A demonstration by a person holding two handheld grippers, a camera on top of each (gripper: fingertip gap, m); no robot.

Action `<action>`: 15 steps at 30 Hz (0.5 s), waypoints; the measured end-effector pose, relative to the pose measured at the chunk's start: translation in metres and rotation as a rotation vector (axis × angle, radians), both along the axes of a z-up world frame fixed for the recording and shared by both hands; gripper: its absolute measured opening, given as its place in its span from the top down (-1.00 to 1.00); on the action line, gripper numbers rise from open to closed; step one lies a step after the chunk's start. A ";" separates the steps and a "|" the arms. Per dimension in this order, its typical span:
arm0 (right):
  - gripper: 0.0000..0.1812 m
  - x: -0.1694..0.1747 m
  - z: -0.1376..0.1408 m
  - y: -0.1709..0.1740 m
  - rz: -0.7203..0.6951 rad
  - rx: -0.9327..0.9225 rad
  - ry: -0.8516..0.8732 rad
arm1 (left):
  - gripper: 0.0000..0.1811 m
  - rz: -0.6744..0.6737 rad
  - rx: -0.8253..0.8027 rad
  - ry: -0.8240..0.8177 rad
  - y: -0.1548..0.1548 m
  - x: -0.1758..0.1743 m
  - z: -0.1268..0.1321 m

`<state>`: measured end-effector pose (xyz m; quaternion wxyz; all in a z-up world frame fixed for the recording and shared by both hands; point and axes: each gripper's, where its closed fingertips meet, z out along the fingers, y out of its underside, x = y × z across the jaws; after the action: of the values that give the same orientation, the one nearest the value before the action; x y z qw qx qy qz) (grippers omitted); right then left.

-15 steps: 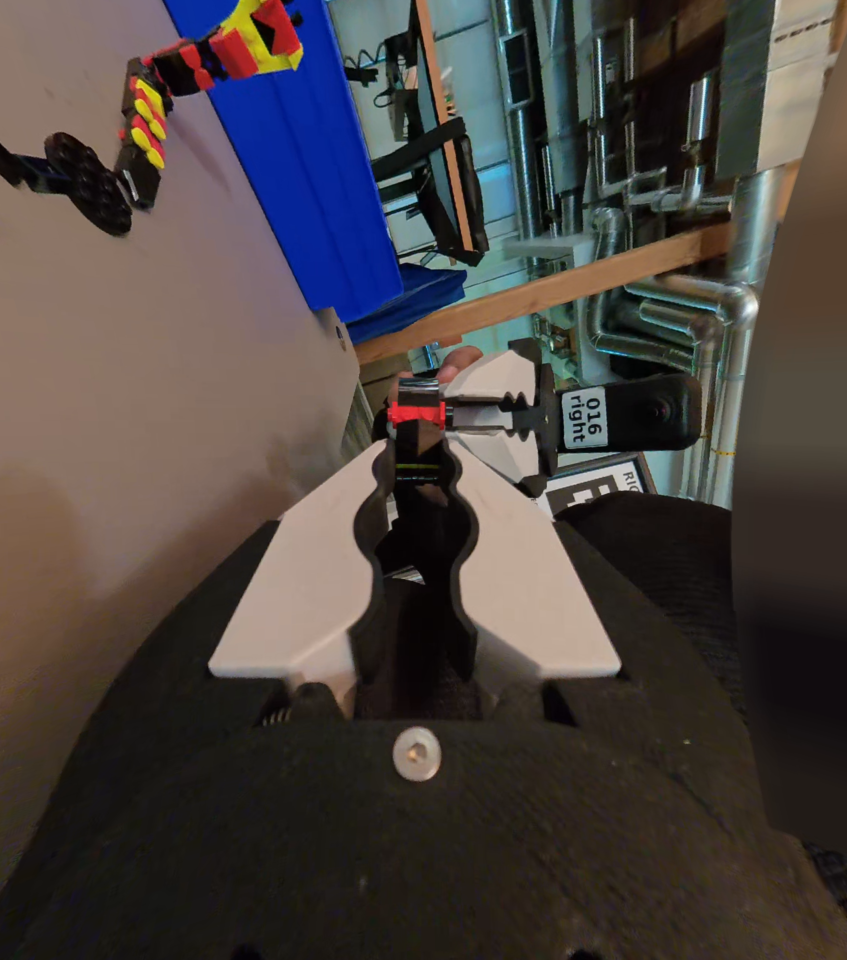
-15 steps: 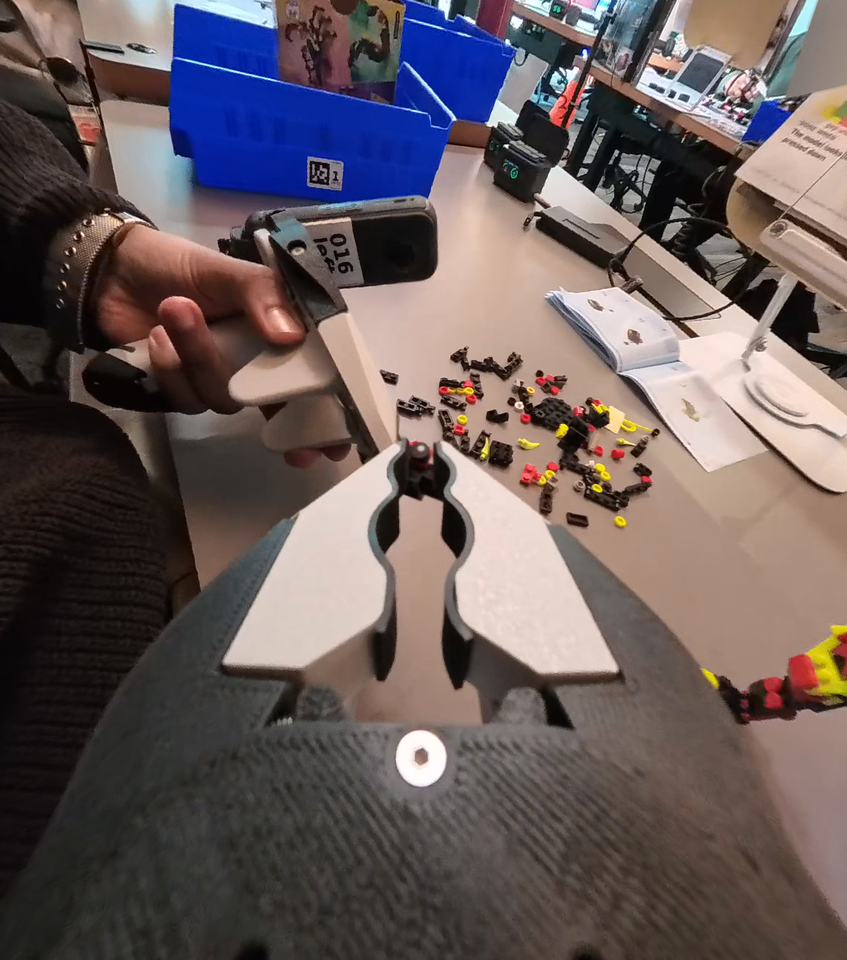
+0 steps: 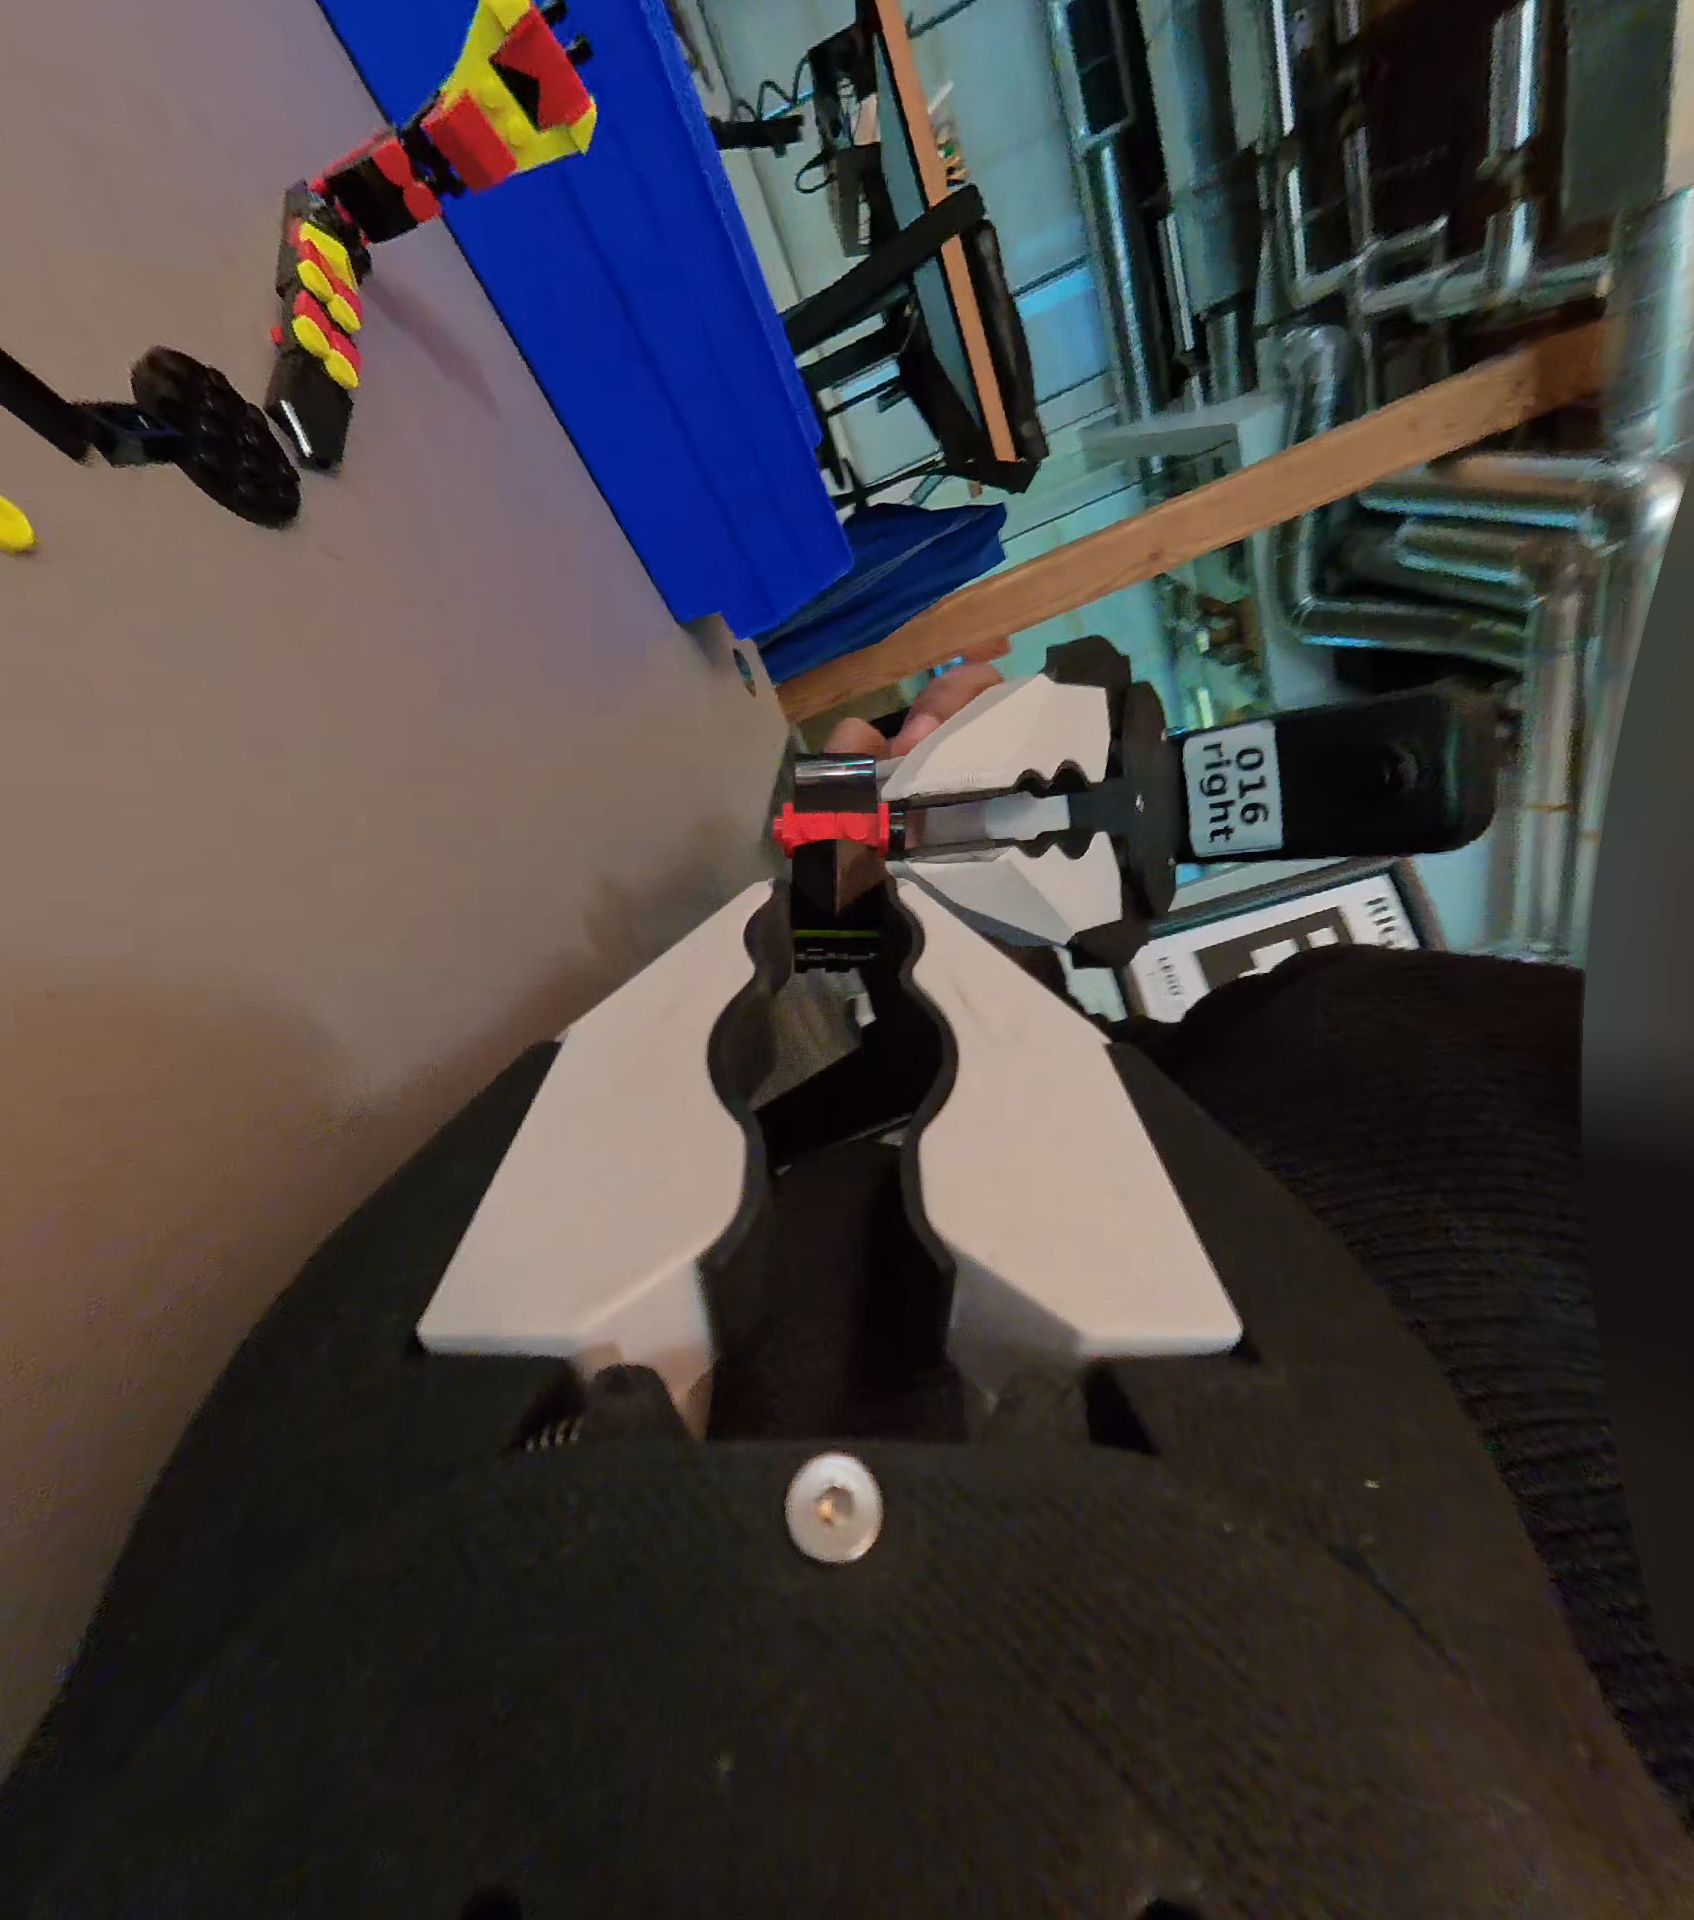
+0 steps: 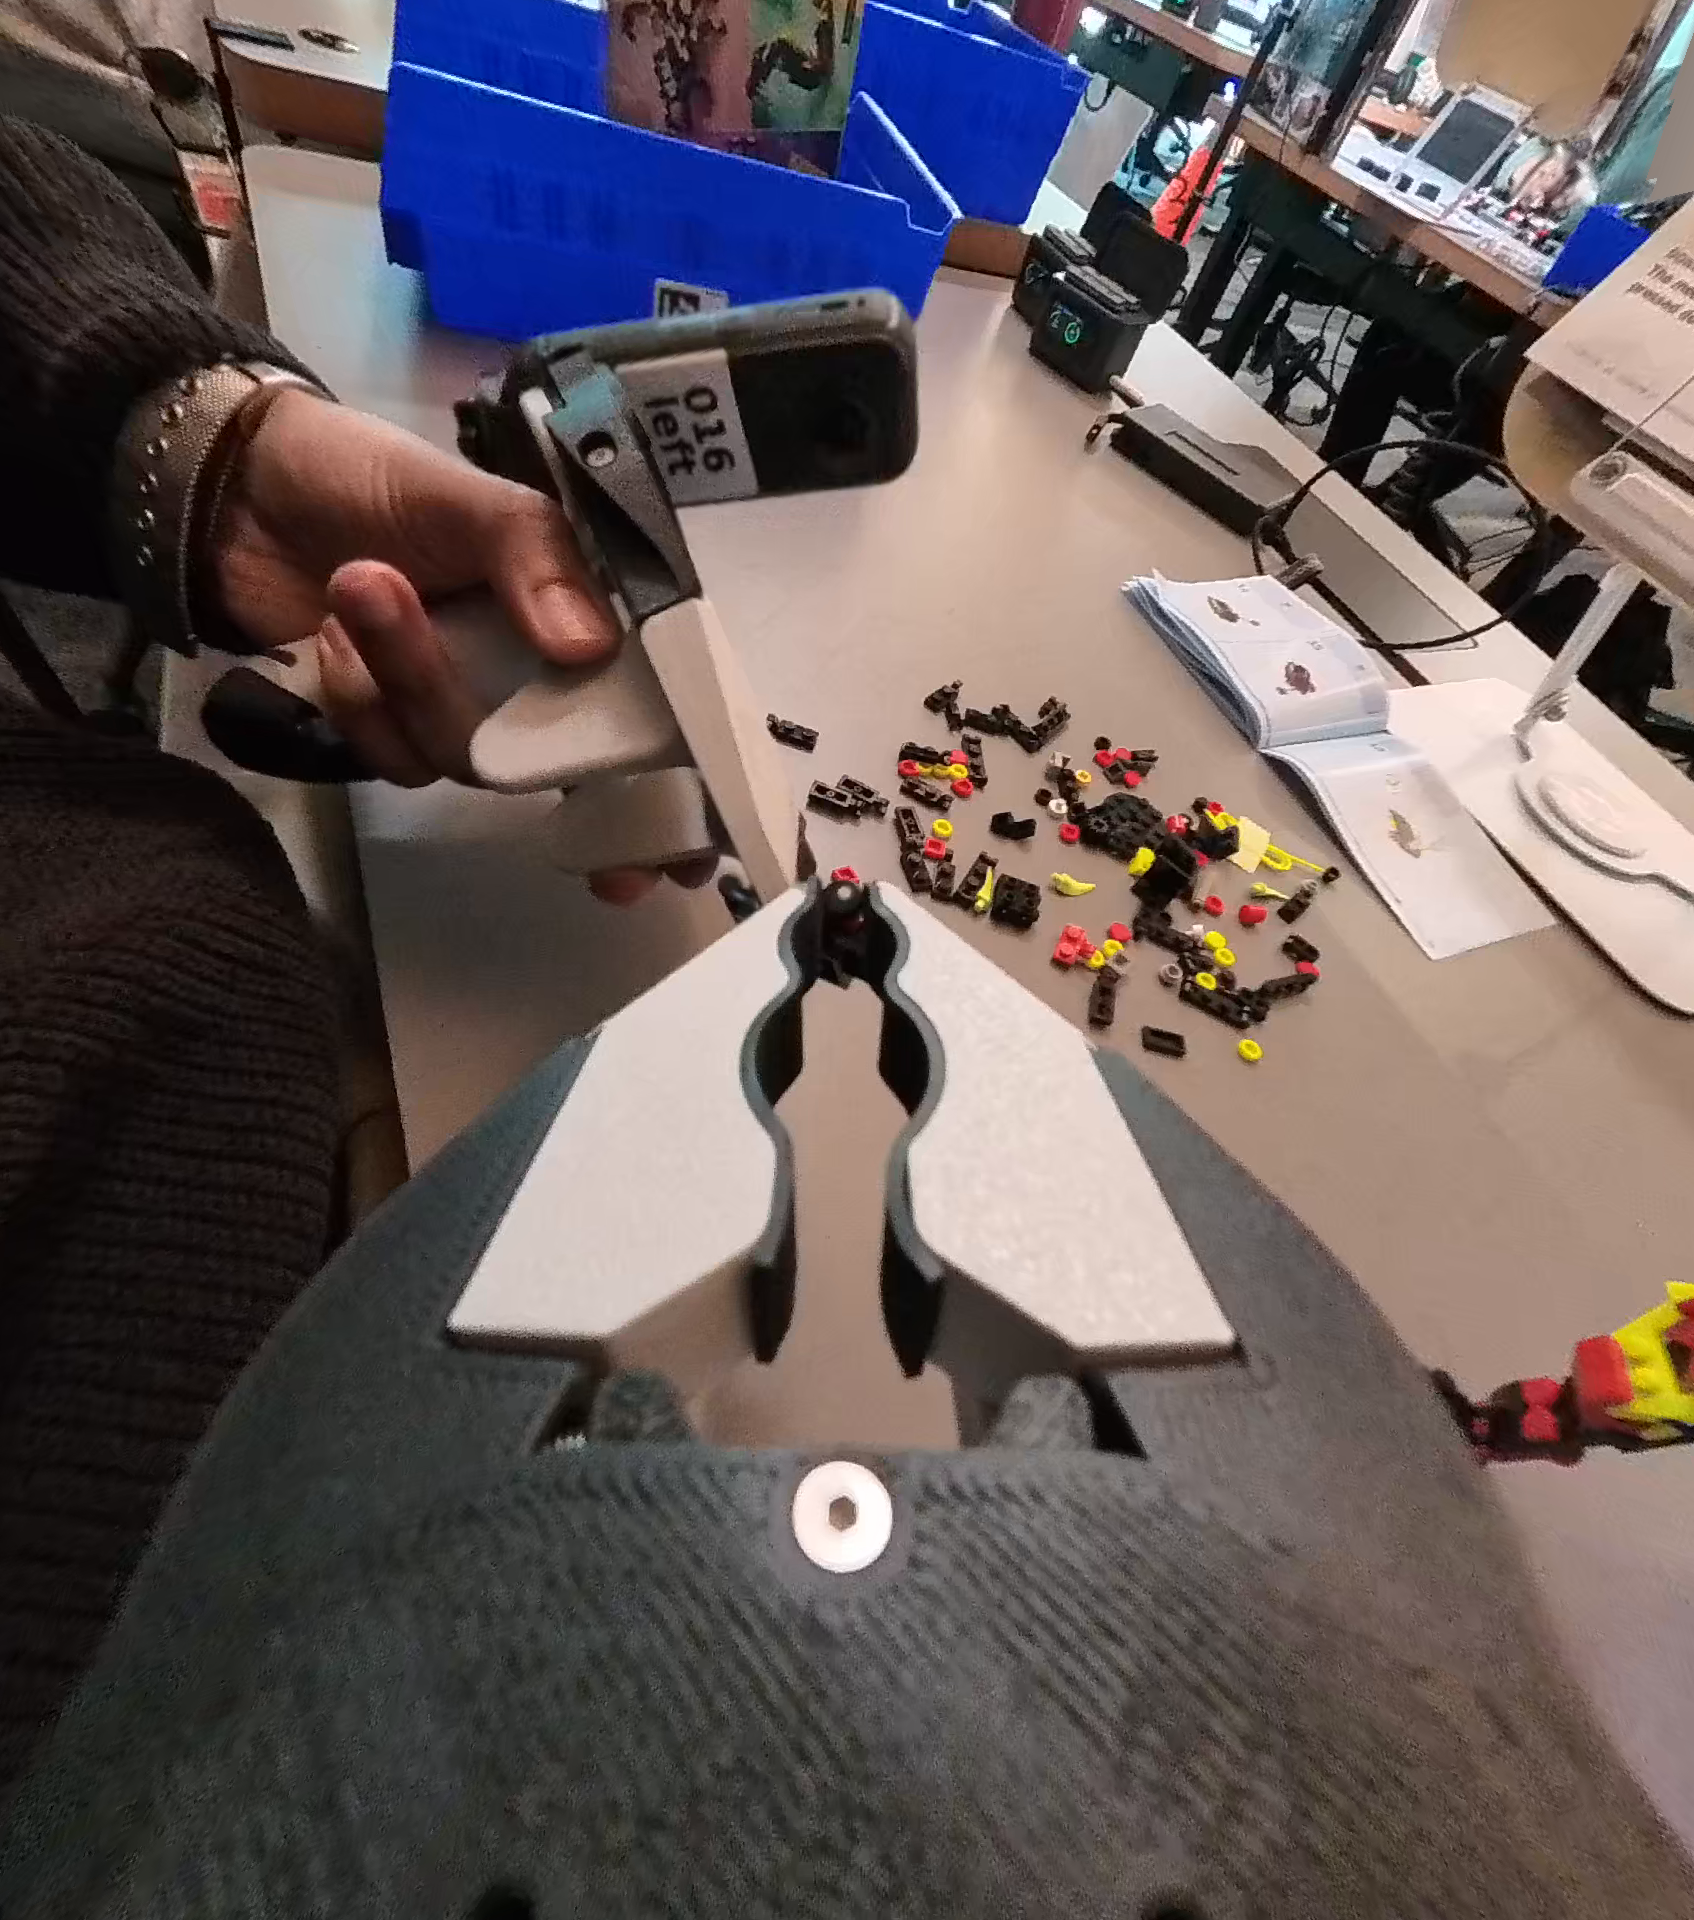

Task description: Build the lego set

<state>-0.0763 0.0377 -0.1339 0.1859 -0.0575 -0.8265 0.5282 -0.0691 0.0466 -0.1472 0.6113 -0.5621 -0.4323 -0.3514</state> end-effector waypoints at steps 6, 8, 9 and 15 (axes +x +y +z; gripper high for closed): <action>0.67 -0.011 0.005 0.005 0.005 -0.173 -0.124 | 0.86 0.059 -0.082 0.096 -0.012 -0.015 -0.006; 0.58 -0.025 -0.005 0.011 -0.022 -0.184 -0.210 | 0.86 0.082 -0.141 0.145 -0.018 -0.024 -0.013; 0.55 -0.033 -0.011 0.013 -0.038 -0.180 -0.241 | 0.86 0.089 -0.181 0.184 -0.020 -0.029 -0.017; 0.38 -0.056 -0.035 0.006 -0.059 -0.123 -0.317 | 0.86 0.083 -0.384 0.401 -0.022 -0.052 -0.034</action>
<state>-0.1325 0.0434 -0.1691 0.0648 -0.1757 -0.8096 0.5564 -0.1210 0.0245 -0.1808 0.5807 -0.7078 -0.3841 -0.1192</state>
